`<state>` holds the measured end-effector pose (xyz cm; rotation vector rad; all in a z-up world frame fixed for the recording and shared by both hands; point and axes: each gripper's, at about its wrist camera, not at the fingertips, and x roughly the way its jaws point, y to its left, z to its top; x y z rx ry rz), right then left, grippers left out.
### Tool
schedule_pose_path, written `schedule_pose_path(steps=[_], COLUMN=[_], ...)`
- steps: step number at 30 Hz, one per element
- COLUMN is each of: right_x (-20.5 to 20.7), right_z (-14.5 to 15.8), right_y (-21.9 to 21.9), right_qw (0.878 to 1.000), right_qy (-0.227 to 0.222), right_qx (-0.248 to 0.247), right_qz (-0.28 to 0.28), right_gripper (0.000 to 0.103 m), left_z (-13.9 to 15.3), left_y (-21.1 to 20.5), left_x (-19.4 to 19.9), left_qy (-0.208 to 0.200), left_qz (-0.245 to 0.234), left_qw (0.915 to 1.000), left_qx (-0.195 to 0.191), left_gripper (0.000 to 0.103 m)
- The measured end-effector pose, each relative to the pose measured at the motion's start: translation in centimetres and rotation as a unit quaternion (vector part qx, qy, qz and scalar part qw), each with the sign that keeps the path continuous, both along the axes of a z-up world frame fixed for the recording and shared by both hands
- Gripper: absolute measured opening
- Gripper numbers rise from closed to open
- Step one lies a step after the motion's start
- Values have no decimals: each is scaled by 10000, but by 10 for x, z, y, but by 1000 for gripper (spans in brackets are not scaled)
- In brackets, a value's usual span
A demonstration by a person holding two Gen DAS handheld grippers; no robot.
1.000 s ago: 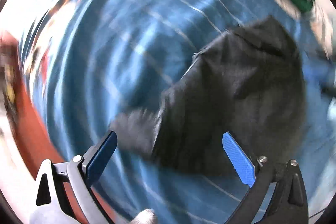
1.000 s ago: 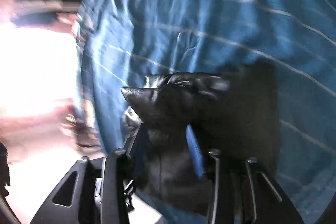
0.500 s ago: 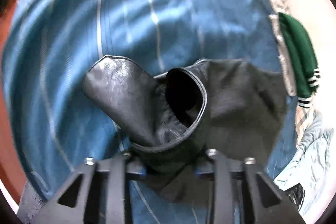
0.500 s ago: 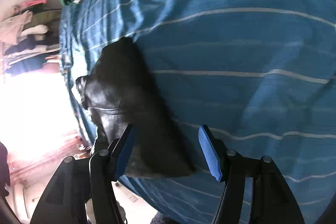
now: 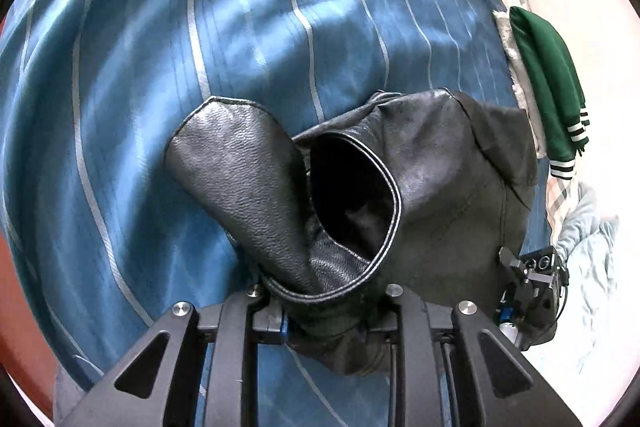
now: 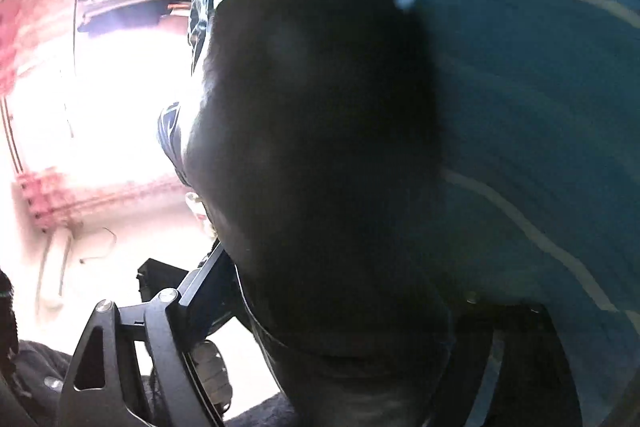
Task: Fold large clothes
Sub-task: 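Lift the folded jacket with both grippers and carry it onto the green garment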
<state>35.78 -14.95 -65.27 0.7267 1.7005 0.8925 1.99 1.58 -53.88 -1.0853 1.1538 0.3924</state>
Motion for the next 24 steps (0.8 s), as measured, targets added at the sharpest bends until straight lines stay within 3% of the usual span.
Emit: schedule_pose_path(steps=[3, 6, 8, 9, 11, 13, 15, 19, 21, 24], right_x=[-12, -33, -49, -53, -56, -51, -46, -37, -36, -38], right_z=[13, 11, -4, -12, -31, -34, -33, -23, -12, 12], right_y=[-8, -21, -28, -30, -32, -26, -18, -14, -12, -9], right_qw=[9977, 9863, 9781, 9762, 9718, 9750, 9793, 9835, 9827, 9822], right_qy=[193, 759, 1071, 1148, 1265, 1098, 910, 587, 499, 395], right_qx=[301, 716, 700, 643, 678, 714, 725, 487, 484, 420], right_qz=[-571, -1279, -1642, -1722, -1873, -1795, -1656, -1642, -1715, -1786], right_gripper=[56, 53, 53, 56, 64, 70, 80, 77, 60, 53], left_z=[11, 22, 22, 18, 7, -4, -13, -17, -8, 12], left_y=[3, 9, 13, 14, 17, 21, 28, 35, 33, 32], left_x=[2, 13, 24, 28, 34, 36, 36, 31, 32, 33], left_qy=[-94, -264, -308, -280, -151, -68, -107, -271, -306, -333], left_qz=[-227, -561, -773, -880, -980, -948, -808, -267, -290, -392], left_qw=[9996, 9975, 9956, 9949, 9946, 9953, 9967, 9992, 9991, 9983], left_qx=[148, 342, 429, 402, 293, 177, -1, -75, 99, 284], left_gripper=[20, 20, 20, 21, 35, 50, 59, 55, 35, 27])
